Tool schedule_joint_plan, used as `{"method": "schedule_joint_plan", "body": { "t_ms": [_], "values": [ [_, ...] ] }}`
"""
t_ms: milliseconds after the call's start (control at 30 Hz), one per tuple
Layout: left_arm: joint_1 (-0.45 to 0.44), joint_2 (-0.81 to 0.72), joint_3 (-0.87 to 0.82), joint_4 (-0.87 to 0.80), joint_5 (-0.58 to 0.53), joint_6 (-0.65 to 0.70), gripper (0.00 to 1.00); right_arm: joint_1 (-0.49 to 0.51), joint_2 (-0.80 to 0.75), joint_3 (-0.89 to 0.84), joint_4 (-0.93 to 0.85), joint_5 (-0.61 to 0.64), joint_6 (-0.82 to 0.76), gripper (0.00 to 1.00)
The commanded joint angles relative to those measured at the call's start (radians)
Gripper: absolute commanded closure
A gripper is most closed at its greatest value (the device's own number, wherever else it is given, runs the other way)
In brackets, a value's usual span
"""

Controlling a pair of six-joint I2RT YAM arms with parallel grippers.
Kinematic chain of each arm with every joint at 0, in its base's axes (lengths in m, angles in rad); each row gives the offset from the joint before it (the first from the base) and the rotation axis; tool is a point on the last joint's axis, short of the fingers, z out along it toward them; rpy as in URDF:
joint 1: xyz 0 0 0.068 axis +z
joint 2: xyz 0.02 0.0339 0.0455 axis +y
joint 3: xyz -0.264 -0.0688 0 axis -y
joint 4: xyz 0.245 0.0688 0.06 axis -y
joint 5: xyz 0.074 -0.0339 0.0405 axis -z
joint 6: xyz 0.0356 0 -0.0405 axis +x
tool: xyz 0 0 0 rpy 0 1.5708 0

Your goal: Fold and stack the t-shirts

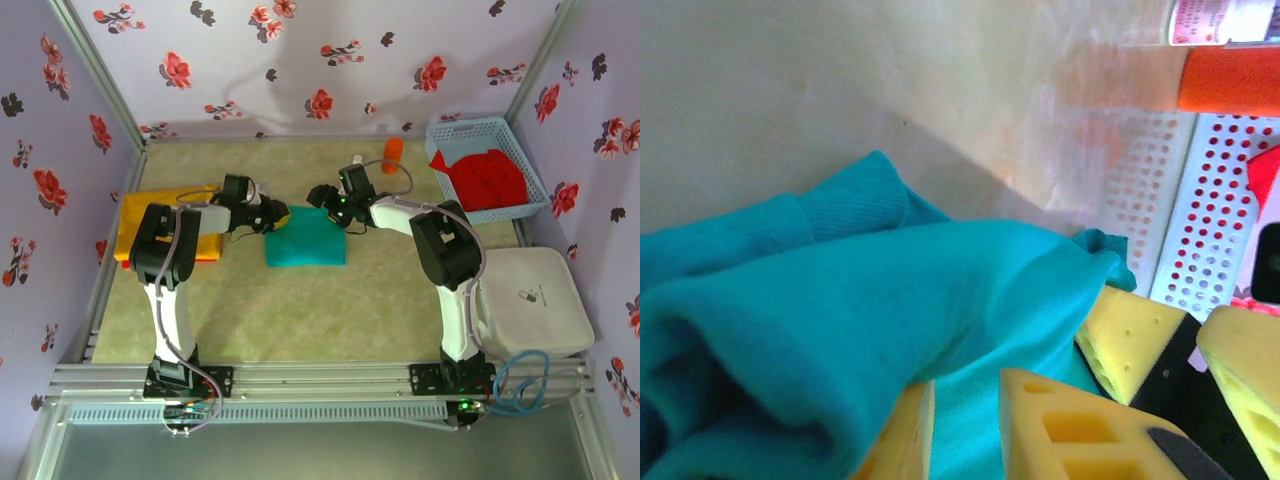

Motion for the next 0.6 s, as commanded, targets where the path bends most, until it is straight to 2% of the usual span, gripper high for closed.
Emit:
{"method": "schedule_joint_plan", "body": {
  "t_ms": [0,133,233,400,567],
  "values": [
    [0.038,0.025,-0.076,0.076,-0.06,-0.069,0.77,-0.015,0.034,-0.045,-0.013,0.052,-0.044,0.23],
    [0.043,-0.008,-0.094,0.05,-0.072,-0.054,0.77,-0.024,0.027,-0.062,0.033,0.027,-0.038,0.22],
    [0.039,-0.068,-0.076,-0.053,-0.083,0.016,0.77,-0.029,0.007,-0.056,0.056,-0.021,-0.041,0.2],
    [0.036,-0.217,-0.036,-0.27,-0.108,0.162,0.72,-0.029,-0.052,0.024,-0.077,-0.082,-0.127,0.17],
    [0.021,-0.35,-0.03,-0.423,-0.134,0.241,0.7,-0.025,-0.139,0.007,-0.118,-0.086,-0.11,0.16]
  ]
}}
